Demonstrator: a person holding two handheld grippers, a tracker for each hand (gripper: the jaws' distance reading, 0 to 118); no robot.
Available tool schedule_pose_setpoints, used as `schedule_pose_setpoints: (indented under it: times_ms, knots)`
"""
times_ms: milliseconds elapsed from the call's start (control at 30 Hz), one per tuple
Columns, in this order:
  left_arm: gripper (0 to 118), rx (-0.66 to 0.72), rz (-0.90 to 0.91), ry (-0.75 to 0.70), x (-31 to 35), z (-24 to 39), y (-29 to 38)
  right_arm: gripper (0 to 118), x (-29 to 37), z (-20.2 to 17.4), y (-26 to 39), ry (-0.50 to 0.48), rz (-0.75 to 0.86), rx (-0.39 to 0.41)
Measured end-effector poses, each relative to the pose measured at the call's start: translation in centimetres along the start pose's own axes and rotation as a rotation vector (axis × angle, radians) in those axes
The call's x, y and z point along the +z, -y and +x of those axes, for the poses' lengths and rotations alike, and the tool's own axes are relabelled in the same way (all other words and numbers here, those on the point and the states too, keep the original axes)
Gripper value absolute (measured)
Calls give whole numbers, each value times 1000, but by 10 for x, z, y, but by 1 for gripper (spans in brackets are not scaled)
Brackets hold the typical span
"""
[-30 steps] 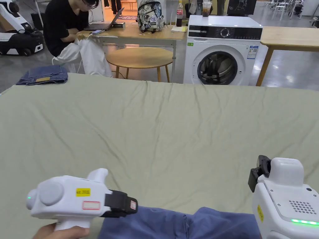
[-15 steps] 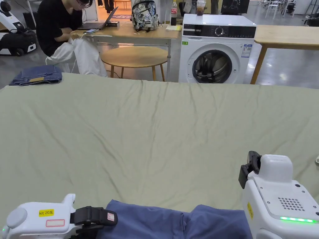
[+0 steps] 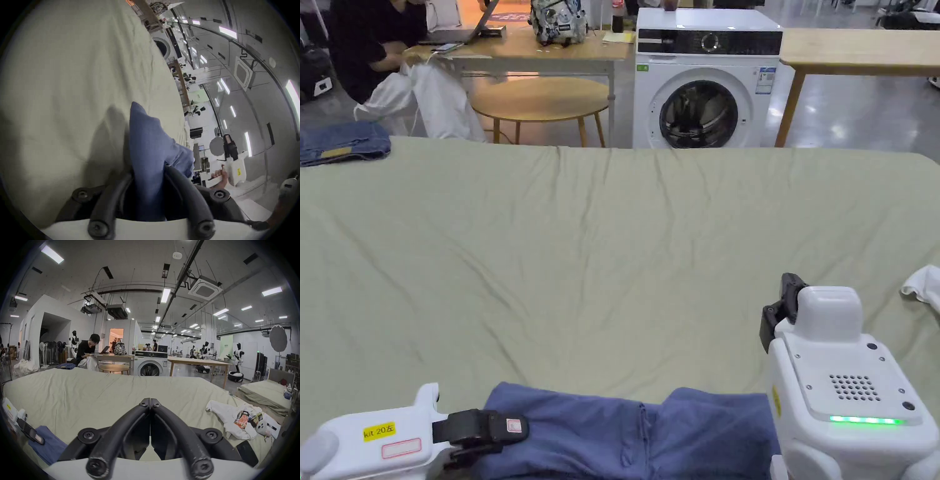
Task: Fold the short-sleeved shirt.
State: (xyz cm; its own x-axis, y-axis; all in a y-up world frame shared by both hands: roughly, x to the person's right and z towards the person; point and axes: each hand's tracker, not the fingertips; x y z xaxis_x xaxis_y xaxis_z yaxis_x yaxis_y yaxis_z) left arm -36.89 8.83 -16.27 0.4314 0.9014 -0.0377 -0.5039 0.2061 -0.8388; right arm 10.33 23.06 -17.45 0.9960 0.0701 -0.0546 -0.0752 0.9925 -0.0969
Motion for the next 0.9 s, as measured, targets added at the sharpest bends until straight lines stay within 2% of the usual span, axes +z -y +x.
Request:
schedule_pose_setpoints:
  times_ms: [233, 467, 567, 900]
  knots:
    - [9, -97, 93, -65, 56, 56, -16, 0, 0, -2, -1, 0, 9, 6]
    - [9, -218, 155, -321, 93, 113, -30, 0, -1, -2, 0, -3, -8, -2]
    - [9, -289, 116, -398, 81, 137, -26, 0, -1, -2, 2, -6, -11, 2]
    - [9, -418, -36, -393, -14, 211, 17, 0, 3, 1, 6, -5, -31, 7]
